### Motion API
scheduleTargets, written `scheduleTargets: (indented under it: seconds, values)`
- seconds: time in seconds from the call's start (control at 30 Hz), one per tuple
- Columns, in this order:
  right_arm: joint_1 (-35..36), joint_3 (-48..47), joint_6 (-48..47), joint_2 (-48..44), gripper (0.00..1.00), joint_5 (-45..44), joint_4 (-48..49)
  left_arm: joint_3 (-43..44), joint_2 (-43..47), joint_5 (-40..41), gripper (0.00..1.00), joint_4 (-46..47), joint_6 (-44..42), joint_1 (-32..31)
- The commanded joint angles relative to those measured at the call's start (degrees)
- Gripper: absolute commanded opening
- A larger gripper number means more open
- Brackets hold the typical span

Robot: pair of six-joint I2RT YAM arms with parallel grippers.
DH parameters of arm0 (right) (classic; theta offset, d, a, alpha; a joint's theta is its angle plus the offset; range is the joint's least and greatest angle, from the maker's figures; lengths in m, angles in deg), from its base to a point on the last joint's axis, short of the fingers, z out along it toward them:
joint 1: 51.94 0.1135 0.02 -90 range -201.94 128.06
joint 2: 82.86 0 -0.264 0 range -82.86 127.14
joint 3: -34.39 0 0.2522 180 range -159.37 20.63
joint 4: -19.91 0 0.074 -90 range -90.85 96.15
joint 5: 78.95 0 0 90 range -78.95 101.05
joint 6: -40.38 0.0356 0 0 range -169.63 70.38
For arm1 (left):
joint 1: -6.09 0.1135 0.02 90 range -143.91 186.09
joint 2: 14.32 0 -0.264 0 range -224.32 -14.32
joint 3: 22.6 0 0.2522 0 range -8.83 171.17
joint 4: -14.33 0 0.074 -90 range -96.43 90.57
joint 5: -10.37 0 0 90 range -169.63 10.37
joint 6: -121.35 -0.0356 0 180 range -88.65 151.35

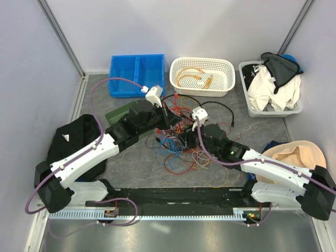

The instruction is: Untangle the cables

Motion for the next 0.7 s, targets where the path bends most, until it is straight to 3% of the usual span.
scheduleTargets:
  seconds: [0.0,0.03,0.07,0.13,0.17,0.33,0.47,0.67]
  values:
    - [-0.01,-3.34,-1.11,0.72,0.20,-2.22,1.36,0.75,1.97,-0.39,0.02,1.37,0.75,0.31]
    - [-0.10,-3.60,-1.29,-0.42,0.13,-3.36,0.75,0.66,2.41,0.22,0.02,1.20,0.22,0.32]
    - [-0.10,-3.87,-1.29,-1.74,0.00,-6.24,-1.35,0.83,2.76,0.48,0.29,0.06,-0.57,0.32]
    - [-0.01,-6.49,-1.29,-5.87,0.00,-9.07,-4.77,2.15,3.20,2.93,0.62,-2.48,-3.29,0.32]
    - [-0.01,-8.16,-1.46,-6.84,0.00,-10.74,-10.54,2.59,3.29,4.08,0.99,-4.93,-4.17,0.32]
    - [-0.01,-21.87,-1.99,-7.47,0.00,-20.59,-28.84,6.27,-1.62,8.31,1.00,-12.94,-9.71,0.49]
    - [-0.01,-26.01,-2.43,-5.63,0.00,-21.48,-32.47,8.13,-8.56,7.60,1.00,-17.35,-8.49,0.49]
    - [-0.01,-26.99,-1.21,-4.66,0.00,-19.20,-34.06,1.65,-3.66,8.22,1.00,-10.34,-6.81,0.49]
